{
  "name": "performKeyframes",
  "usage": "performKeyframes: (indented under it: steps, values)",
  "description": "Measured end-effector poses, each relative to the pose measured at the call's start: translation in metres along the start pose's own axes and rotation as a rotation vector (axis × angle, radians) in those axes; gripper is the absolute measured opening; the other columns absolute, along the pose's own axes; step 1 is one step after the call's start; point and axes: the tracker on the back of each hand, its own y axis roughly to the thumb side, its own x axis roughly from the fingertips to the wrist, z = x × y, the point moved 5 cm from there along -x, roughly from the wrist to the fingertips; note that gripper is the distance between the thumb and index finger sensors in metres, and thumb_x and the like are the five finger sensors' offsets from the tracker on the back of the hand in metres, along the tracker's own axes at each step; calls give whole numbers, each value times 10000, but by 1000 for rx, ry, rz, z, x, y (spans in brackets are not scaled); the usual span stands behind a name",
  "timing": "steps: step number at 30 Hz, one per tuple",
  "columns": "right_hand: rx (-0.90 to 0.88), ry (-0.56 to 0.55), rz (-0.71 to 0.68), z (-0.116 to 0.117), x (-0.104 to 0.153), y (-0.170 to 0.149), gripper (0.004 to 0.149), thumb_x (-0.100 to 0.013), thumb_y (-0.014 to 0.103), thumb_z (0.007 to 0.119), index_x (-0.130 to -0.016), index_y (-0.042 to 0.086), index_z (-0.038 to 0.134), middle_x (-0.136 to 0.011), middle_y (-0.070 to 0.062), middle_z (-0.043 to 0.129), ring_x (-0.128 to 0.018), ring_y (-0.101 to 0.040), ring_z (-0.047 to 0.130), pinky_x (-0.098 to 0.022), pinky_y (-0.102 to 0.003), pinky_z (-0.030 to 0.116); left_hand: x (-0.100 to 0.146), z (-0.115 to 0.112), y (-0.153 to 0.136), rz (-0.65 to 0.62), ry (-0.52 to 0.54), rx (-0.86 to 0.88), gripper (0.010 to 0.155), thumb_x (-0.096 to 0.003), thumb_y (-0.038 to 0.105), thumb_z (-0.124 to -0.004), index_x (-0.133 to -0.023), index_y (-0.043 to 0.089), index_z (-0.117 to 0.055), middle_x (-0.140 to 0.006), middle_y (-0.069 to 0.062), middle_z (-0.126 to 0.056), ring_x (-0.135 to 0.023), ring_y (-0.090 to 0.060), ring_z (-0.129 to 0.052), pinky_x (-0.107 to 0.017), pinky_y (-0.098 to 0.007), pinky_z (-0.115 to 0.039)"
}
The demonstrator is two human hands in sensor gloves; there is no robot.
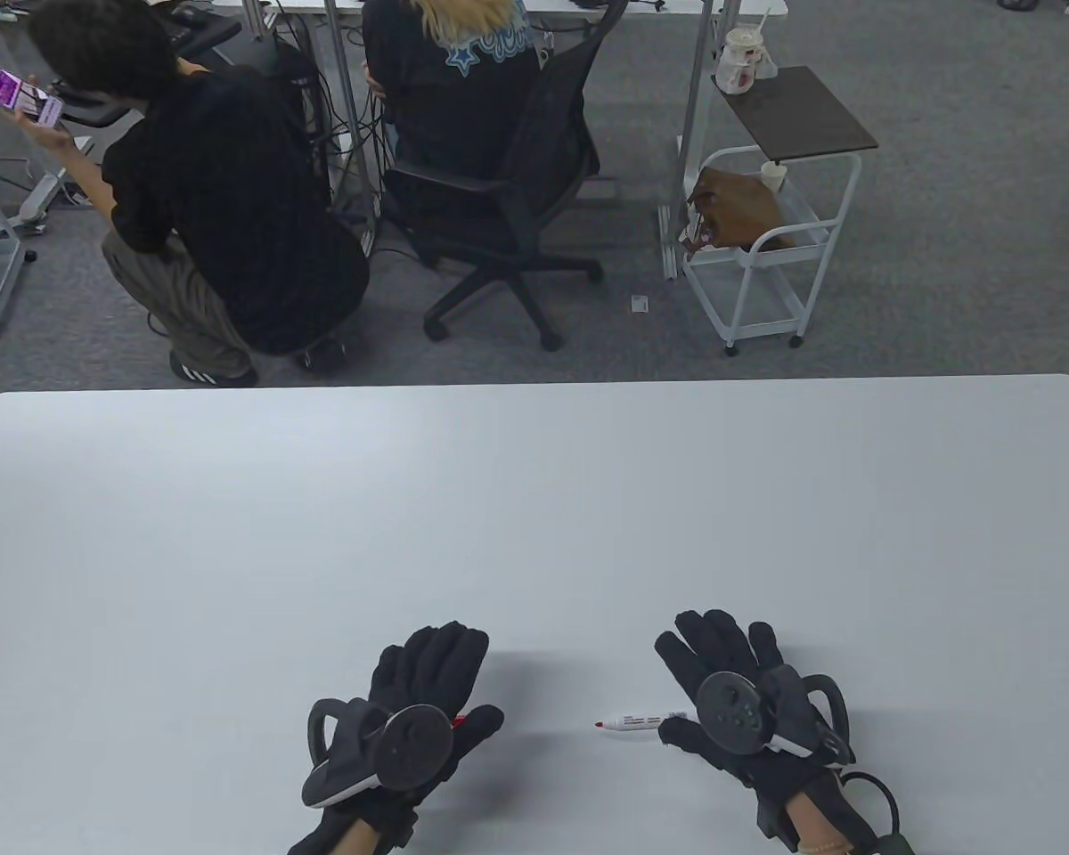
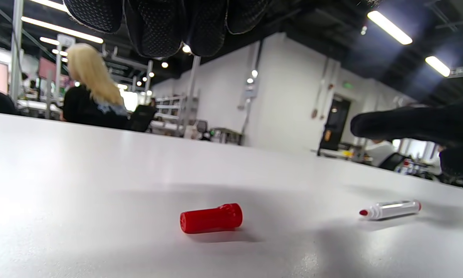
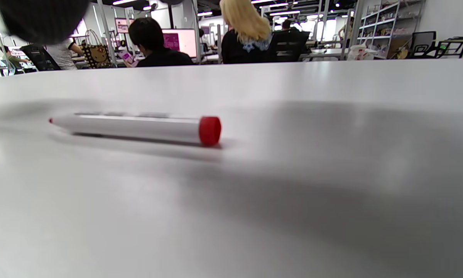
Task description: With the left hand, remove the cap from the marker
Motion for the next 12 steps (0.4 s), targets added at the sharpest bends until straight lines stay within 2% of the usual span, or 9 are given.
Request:
performKeyframes:
  steps: [12]
  values:
    - [-13,18,-11,5,-2,4,839,-399,641,701,-1120,363,372,-1210,-49,314,-1139,-351,306,-790,-612,249,1,0,2,-3,-12,11,818,-548,683,-406,-1207,211,-302,-1257,-146,-453,-1142,-474,-539,-779,-644,-459]
